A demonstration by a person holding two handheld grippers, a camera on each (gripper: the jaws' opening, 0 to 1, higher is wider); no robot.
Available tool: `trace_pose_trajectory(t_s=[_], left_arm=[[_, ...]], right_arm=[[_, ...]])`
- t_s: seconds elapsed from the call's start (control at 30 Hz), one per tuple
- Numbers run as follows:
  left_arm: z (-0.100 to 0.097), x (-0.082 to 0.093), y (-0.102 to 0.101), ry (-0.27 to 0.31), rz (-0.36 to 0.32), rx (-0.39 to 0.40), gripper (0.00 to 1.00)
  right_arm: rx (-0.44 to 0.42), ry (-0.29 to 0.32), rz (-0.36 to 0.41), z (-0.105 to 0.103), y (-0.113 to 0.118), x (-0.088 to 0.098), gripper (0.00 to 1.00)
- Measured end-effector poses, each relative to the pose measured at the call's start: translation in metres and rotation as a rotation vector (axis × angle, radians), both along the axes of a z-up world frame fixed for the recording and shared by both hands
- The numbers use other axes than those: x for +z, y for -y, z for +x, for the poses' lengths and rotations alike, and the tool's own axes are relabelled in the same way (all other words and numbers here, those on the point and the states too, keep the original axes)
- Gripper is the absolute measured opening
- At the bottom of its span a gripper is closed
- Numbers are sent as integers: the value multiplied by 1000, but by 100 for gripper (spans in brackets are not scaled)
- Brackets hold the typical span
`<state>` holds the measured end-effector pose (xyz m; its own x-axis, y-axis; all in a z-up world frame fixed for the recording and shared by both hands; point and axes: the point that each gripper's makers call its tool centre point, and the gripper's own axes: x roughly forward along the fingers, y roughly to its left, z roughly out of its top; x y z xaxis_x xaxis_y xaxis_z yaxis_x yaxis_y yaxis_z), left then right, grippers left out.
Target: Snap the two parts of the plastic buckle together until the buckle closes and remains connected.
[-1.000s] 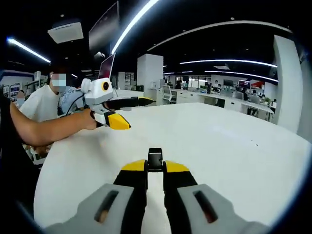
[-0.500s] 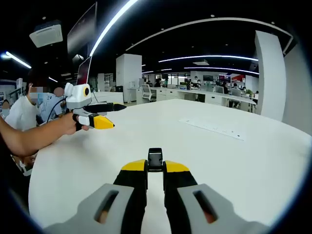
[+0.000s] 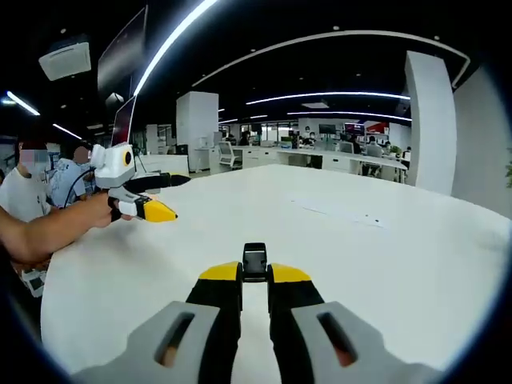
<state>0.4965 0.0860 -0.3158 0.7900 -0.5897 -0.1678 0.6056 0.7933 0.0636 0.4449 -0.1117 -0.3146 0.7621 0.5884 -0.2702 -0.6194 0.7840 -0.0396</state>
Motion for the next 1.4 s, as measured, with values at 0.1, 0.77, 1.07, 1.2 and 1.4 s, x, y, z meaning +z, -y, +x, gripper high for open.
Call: trace_pose_trajectory(t_s=[0.1, 0.77, 1.07, 1.2, 1.4], left_arm=[[3, -3, -3, 6, 35, 23, 99], [0, 0, -5, -25, 30, 33, 98], [-1, -14, -3, -47, 109, 9, 88], [1, -13, -5, -49, 98, 18, 86], [2, -13, -8, -35, 123, 37, 87]], right_arm=[[-27, 2, -4, 5, 4, -1, 9], [-87, -26, -32, 12, 5, -13, 9], [-100, -26, -27, 19, 6, -15, 9], [-99, -31, -35, 20, 5, -18, 9], [-103, -33, -31, 24, 6, -18, 9]])
